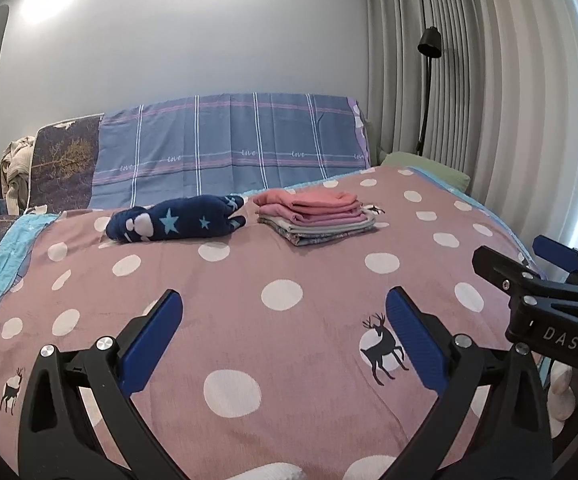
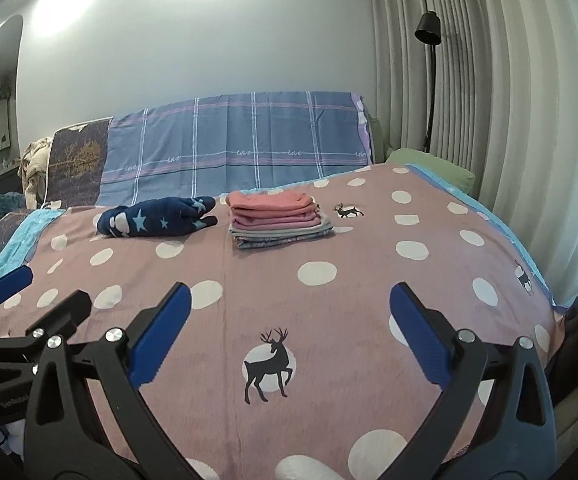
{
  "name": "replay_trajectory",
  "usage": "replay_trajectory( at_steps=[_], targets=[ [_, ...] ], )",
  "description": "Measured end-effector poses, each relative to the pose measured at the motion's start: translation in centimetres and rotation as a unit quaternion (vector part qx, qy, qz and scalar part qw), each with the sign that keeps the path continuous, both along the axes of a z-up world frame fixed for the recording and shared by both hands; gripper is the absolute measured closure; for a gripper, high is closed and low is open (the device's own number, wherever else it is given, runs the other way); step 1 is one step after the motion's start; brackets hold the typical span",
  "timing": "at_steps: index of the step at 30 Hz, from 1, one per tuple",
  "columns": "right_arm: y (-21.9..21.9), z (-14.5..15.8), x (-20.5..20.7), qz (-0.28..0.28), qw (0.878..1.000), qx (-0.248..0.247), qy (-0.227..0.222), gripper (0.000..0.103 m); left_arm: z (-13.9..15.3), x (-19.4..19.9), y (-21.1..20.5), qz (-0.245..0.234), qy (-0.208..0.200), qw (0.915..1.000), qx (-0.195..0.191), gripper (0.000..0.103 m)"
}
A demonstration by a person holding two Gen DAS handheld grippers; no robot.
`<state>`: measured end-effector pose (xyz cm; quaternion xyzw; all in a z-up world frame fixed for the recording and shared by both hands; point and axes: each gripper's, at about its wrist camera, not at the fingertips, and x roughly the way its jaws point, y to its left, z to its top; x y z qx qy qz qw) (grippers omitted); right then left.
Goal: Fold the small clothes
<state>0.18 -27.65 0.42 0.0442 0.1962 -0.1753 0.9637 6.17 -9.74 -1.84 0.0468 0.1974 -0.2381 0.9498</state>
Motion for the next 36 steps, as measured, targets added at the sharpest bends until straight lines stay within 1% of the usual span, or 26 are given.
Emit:
replay_trajectory(
  at_steps=[22, 36],
  targets=[
    [-0.6, -1.0, 0.4, 0.000, 1.000, 0.013, 0.015, 0.002, -0.7, 0.5, -0.5, 0.008, 0.021, 0.9997, 0.008, 0.001],
    [-0.8, -1.4, 0.9, -0.002, 1.000, 0.014, 0.024, 0.002, -1.1, 0.6, -1.3, -0.002, 0.025, 0.9995, 0.017, 0.001]
  ],
)
